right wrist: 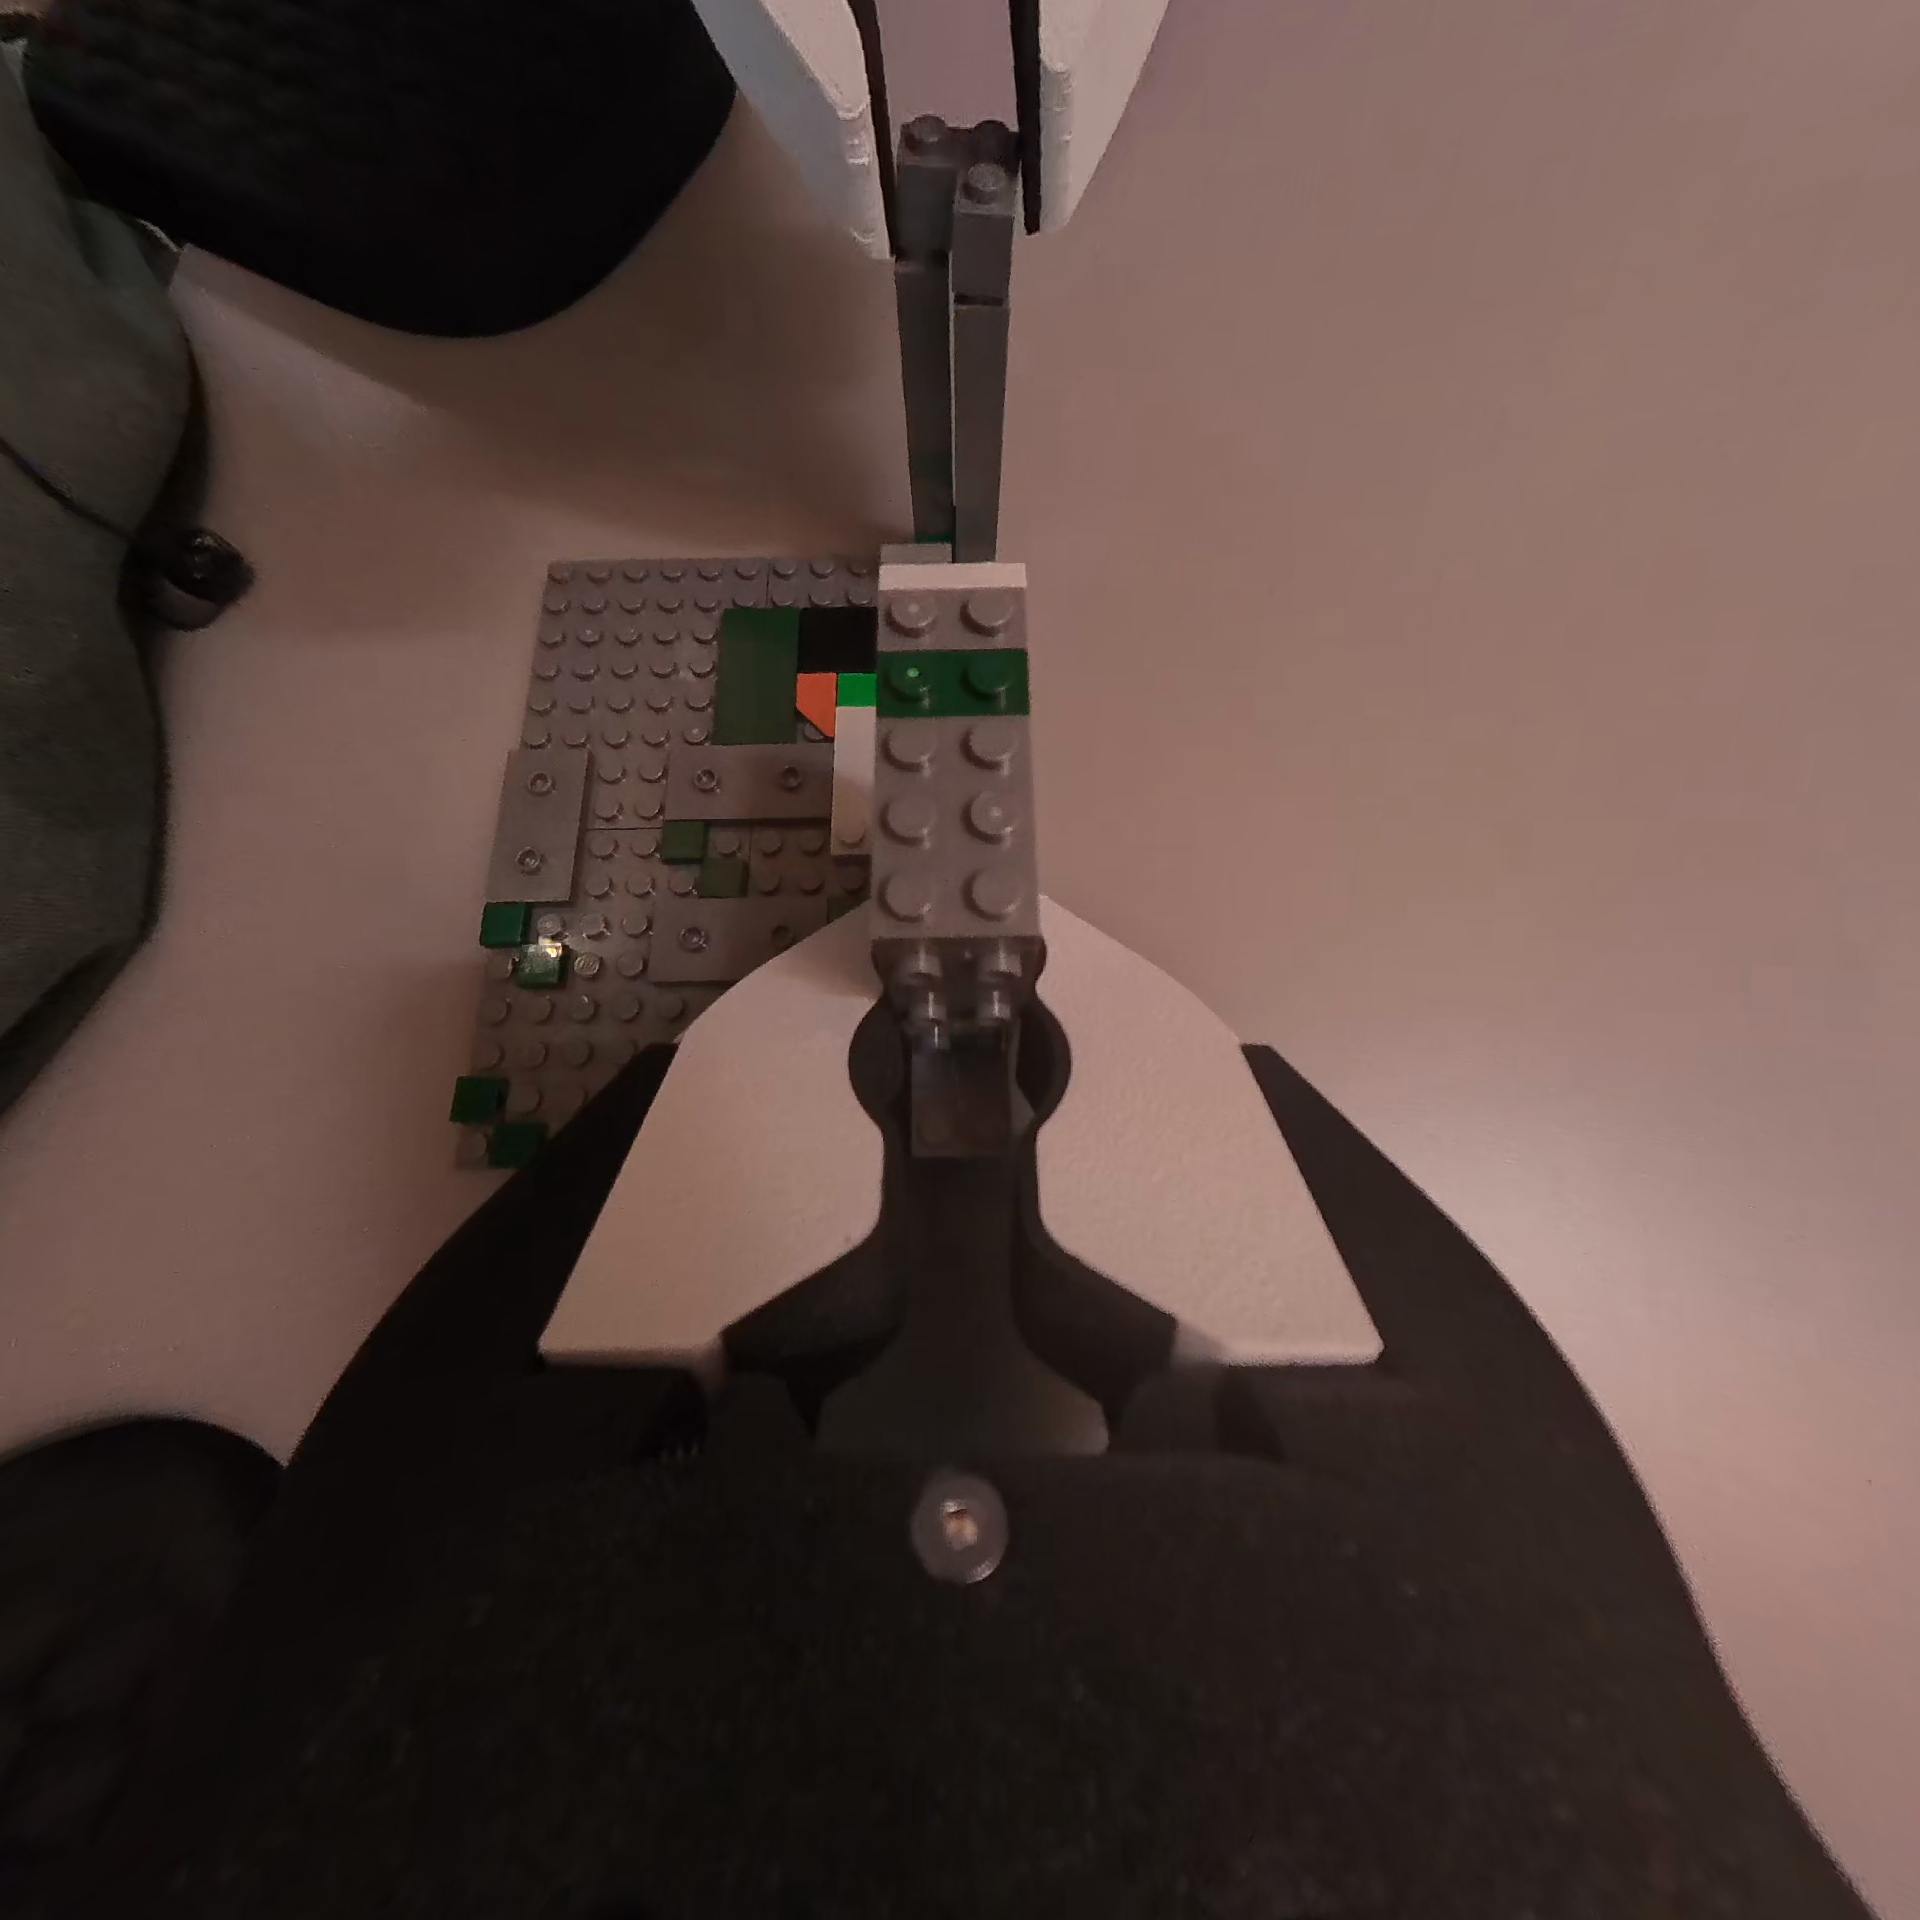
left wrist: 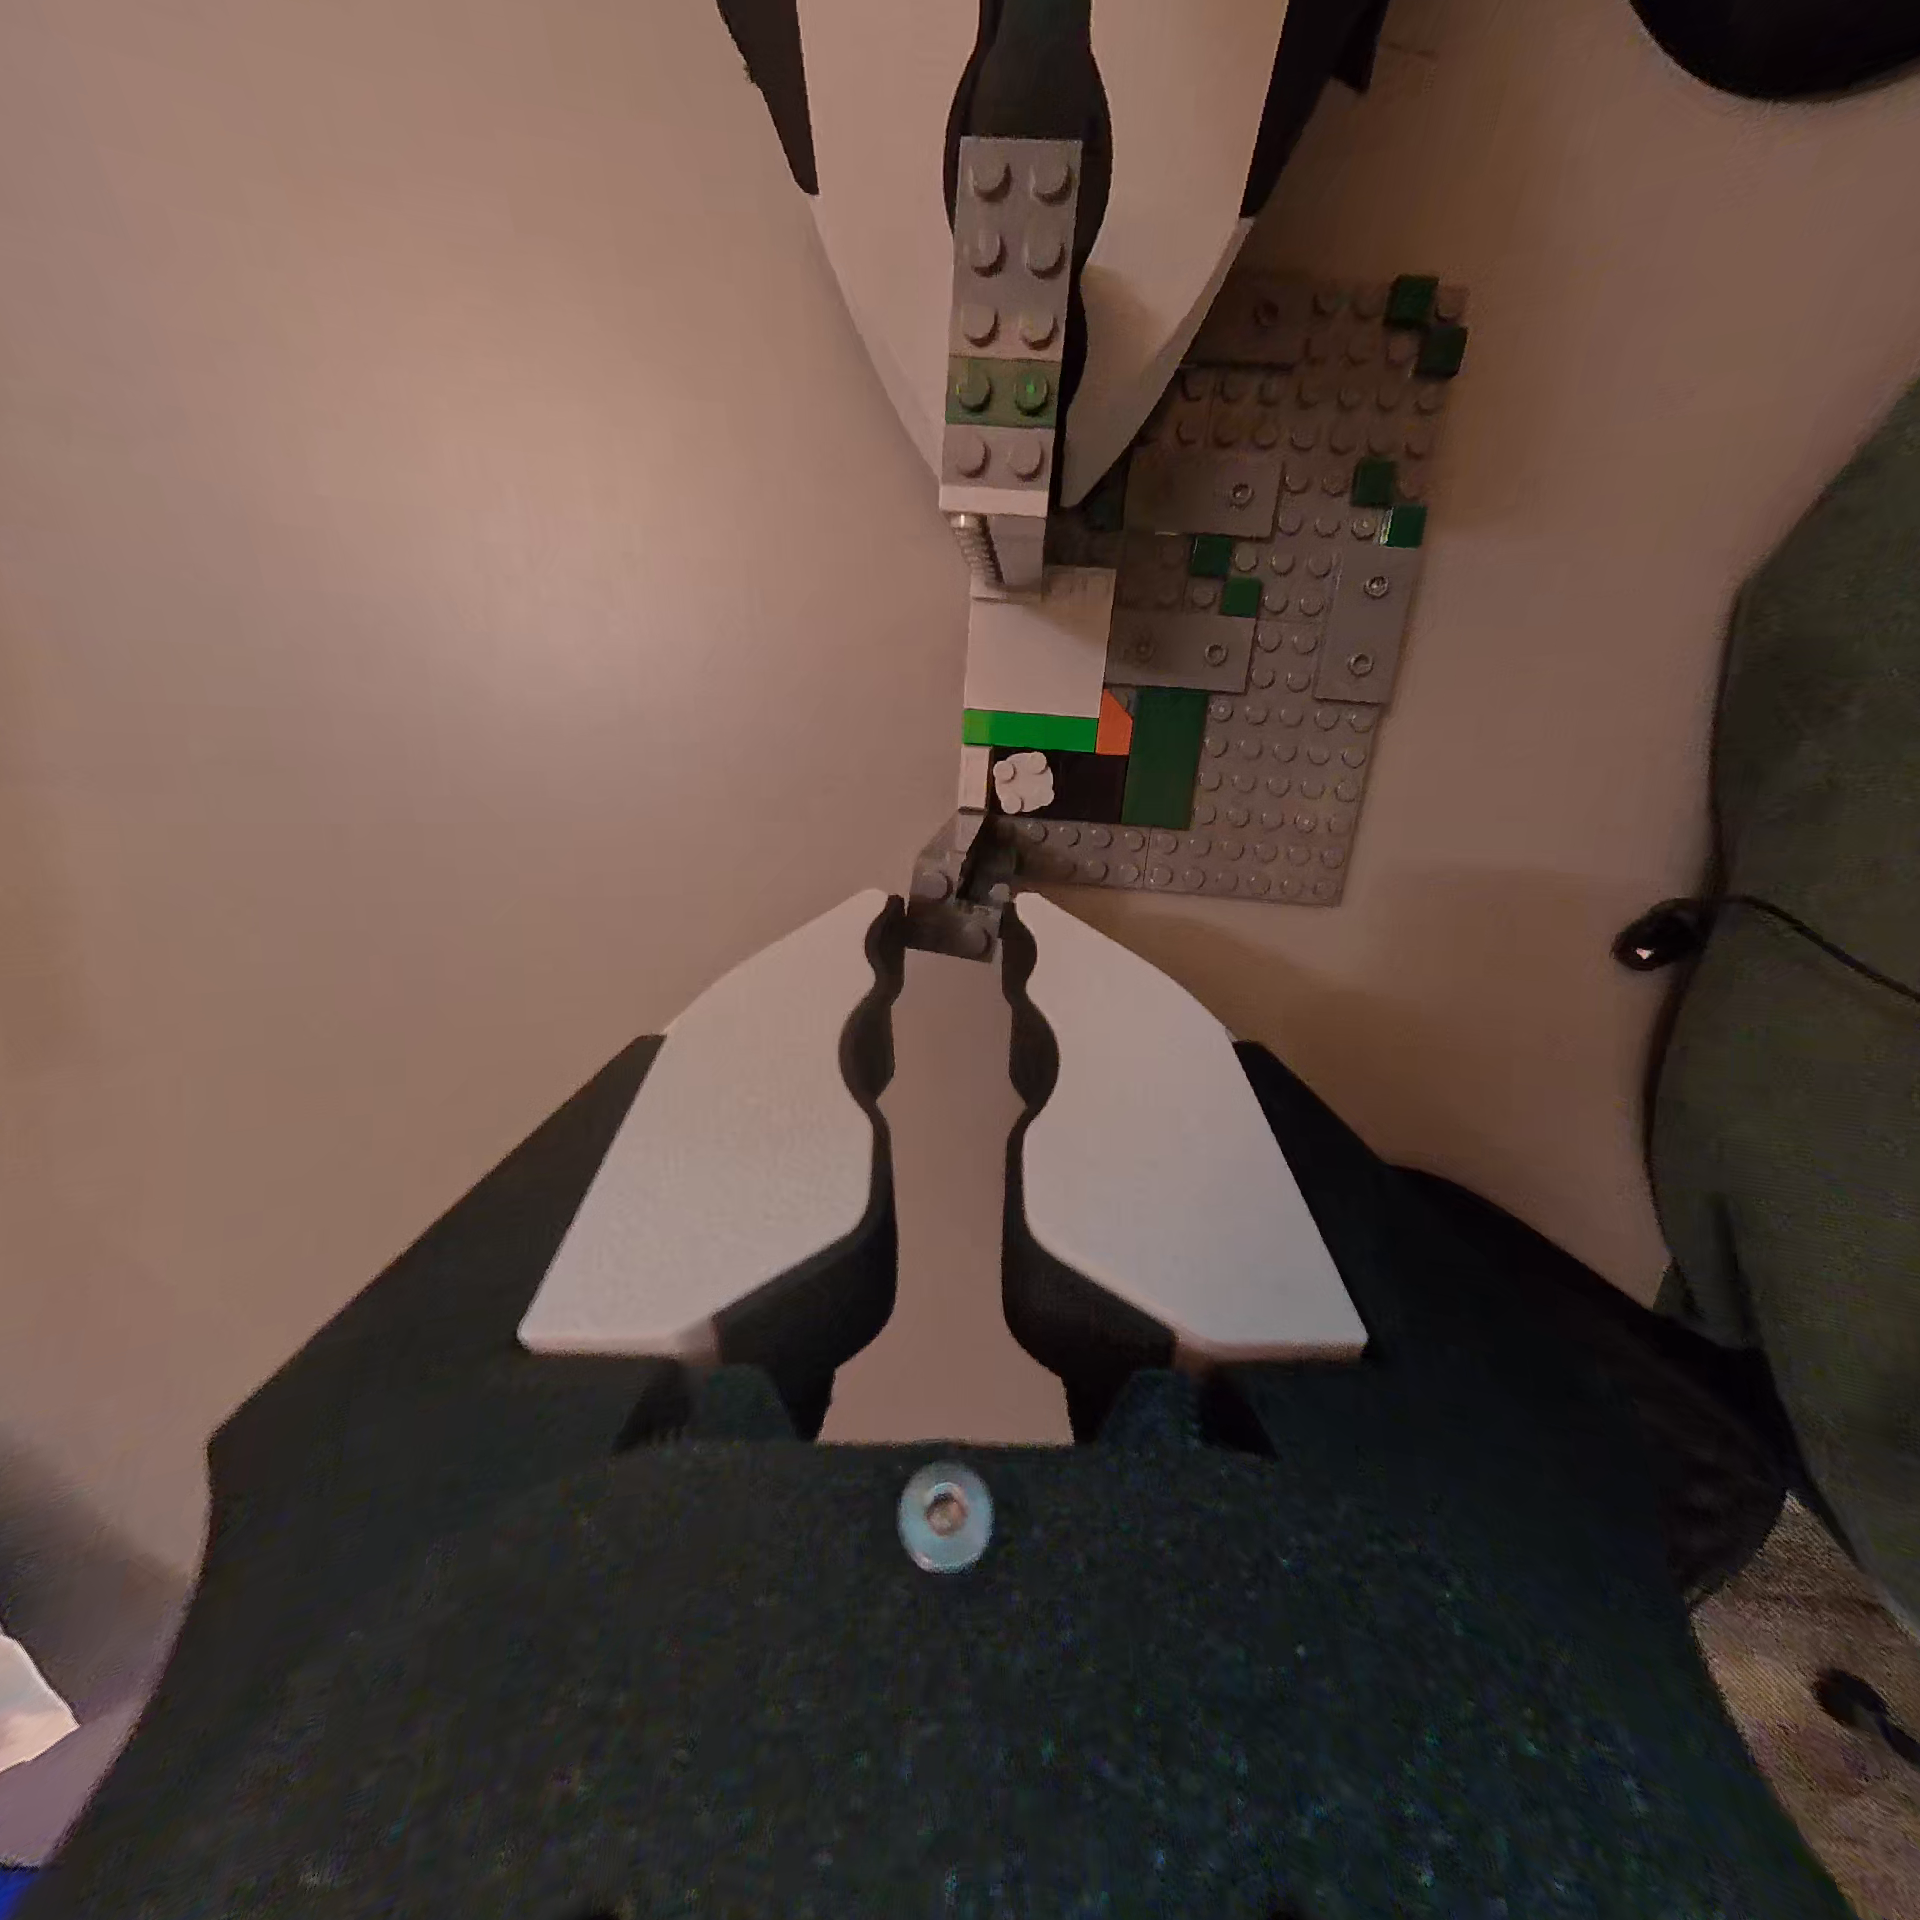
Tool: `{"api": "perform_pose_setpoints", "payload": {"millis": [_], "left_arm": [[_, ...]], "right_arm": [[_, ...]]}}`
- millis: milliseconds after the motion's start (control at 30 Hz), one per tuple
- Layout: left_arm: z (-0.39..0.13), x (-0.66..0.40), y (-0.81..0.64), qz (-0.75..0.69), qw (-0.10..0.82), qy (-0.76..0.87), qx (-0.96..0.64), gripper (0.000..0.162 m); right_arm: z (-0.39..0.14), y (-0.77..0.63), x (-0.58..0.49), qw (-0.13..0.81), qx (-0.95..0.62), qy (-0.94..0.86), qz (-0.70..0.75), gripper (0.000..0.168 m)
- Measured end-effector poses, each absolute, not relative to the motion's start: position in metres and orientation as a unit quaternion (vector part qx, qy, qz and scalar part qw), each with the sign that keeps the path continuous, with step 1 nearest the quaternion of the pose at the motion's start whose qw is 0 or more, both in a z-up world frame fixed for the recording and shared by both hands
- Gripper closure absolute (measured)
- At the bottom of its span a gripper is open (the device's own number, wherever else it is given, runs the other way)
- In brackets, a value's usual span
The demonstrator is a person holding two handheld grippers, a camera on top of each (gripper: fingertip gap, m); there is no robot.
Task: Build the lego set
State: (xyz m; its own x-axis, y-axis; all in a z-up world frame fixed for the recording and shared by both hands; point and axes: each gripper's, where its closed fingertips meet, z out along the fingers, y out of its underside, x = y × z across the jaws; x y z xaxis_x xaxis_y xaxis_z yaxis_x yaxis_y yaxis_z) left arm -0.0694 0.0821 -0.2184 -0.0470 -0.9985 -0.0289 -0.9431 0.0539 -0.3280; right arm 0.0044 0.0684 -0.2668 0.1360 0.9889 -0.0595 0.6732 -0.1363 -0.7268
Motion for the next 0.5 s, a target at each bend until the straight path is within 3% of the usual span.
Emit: {"api": "perform_pose_setpoints", "payload": {"millis": [500], "left_arm": [[-0.2203,-0.0678,0.0779,-0.107,0.127,0.709,-0.686,0.141]], "right_arm": [[-0.2694,0.0669,0.0046,0.281,-0.697,-0.598,0.278,0.151]]}}
